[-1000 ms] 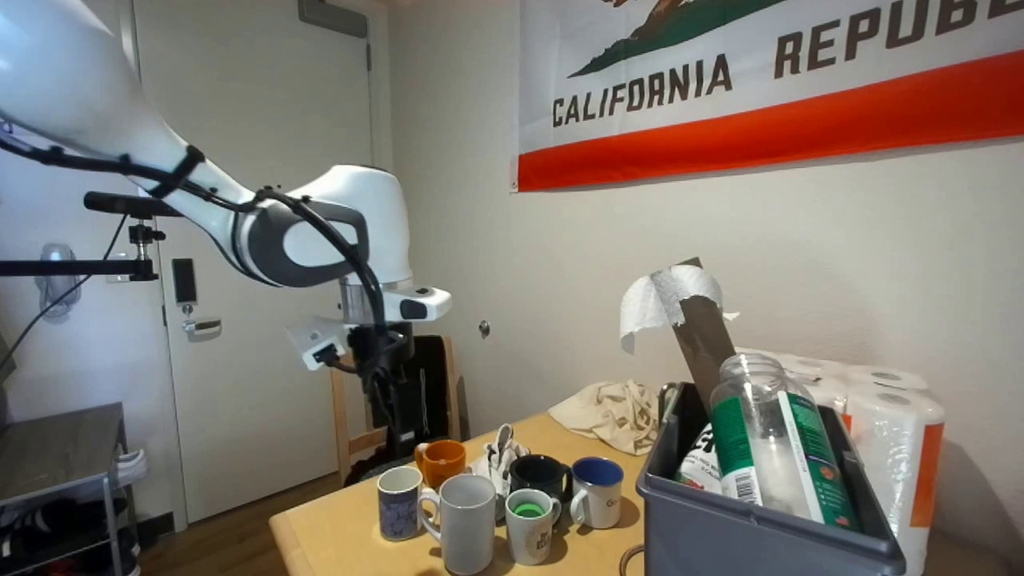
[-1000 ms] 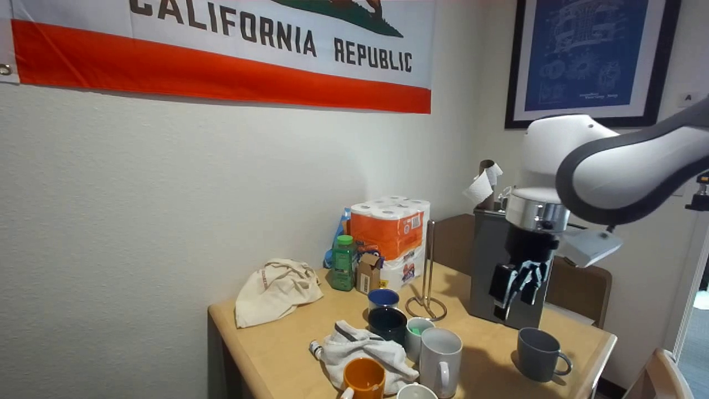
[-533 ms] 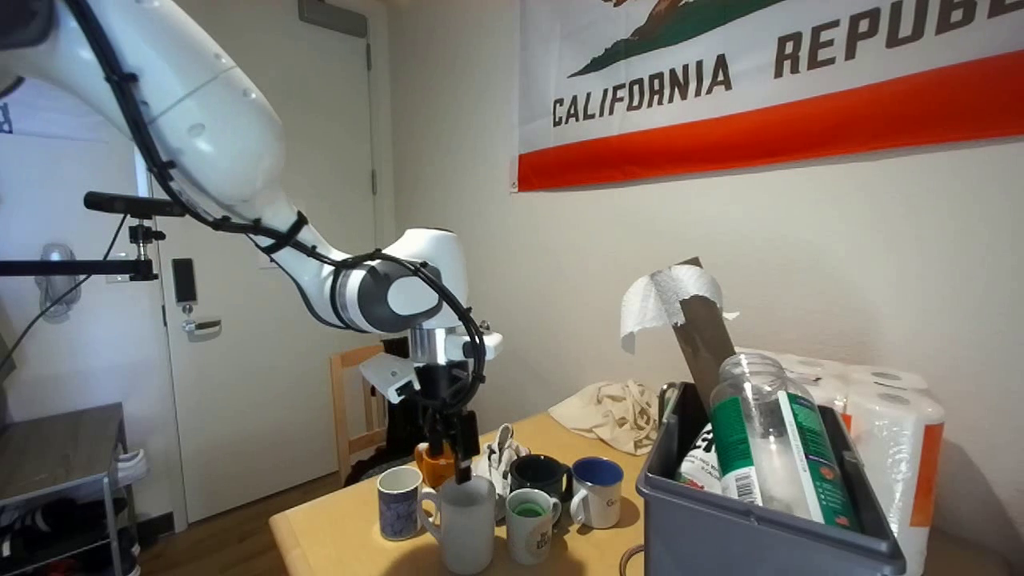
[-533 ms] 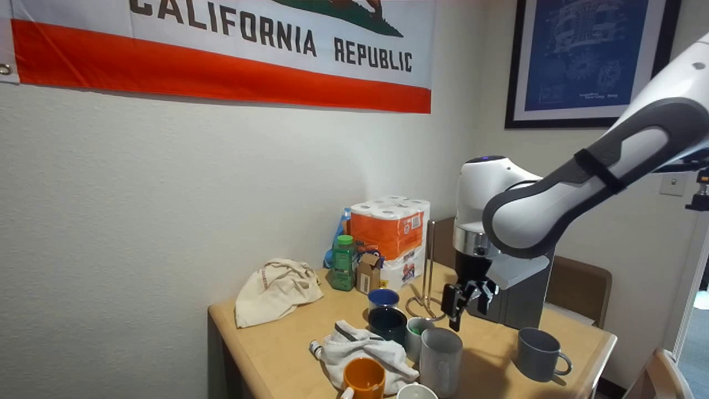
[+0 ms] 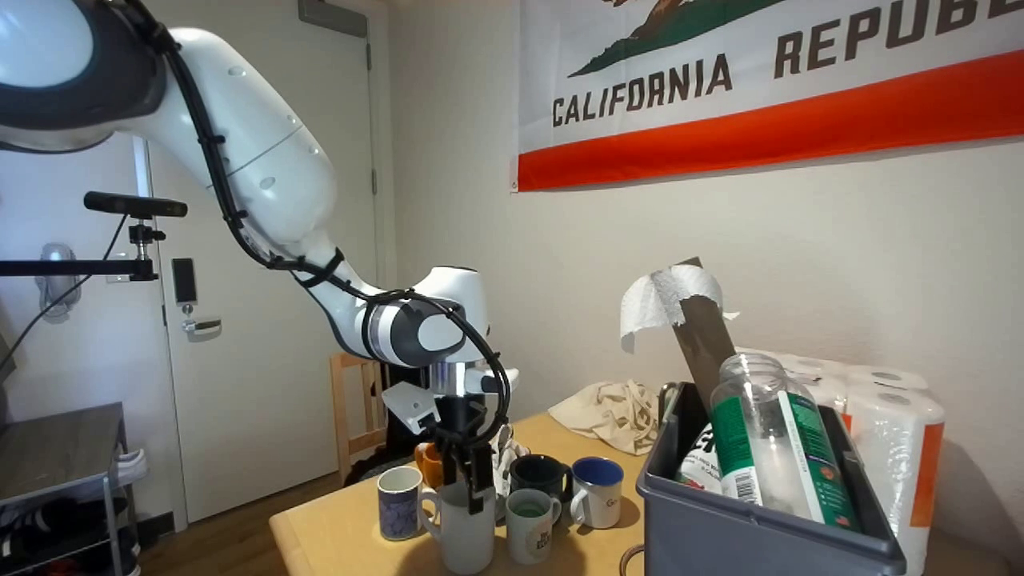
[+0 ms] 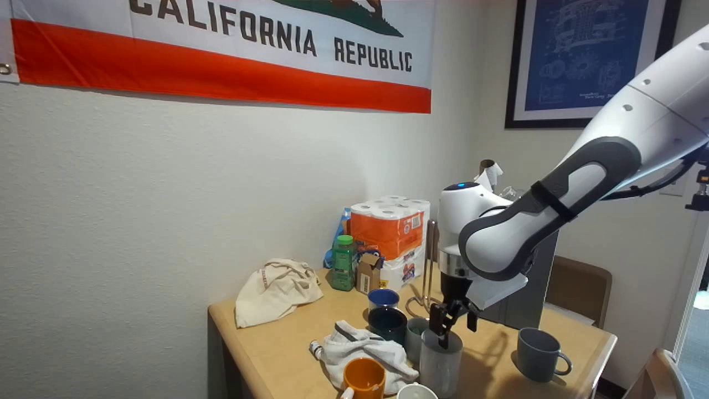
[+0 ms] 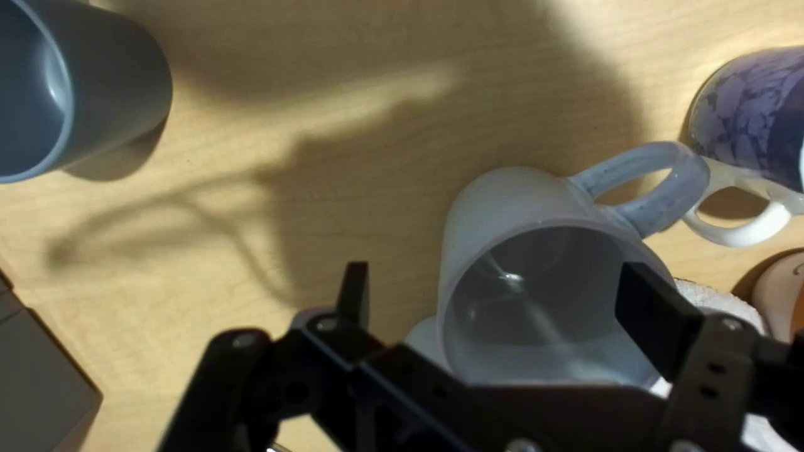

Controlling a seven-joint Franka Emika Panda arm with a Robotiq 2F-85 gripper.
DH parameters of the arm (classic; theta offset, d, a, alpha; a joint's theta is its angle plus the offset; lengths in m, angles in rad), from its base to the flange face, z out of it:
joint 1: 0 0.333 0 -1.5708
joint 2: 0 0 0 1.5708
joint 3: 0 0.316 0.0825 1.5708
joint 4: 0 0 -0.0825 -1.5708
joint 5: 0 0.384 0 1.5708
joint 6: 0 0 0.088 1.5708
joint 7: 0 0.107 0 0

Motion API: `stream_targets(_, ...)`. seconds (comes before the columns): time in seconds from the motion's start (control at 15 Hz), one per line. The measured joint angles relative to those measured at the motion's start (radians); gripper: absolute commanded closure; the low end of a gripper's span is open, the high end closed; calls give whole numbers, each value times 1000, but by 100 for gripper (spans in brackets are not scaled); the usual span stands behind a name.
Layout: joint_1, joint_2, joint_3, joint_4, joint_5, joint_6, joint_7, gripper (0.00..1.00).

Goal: Put the all white mug behind the black mug

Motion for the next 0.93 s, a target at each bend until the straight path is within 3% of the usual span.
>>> stream_targets(0.27,10,32,-17,2,0,15,7,0)
stream_targets(0.33,14,38,-20,2,0,19,18,6)
stream_targets(0.4,16,43,-22,2,0,23,25,27)
stream_targets(0.53,19,51,-23,2,0,29,40,31)
stream_targets(0.93,35,64,-31,2,0,35,72,77)
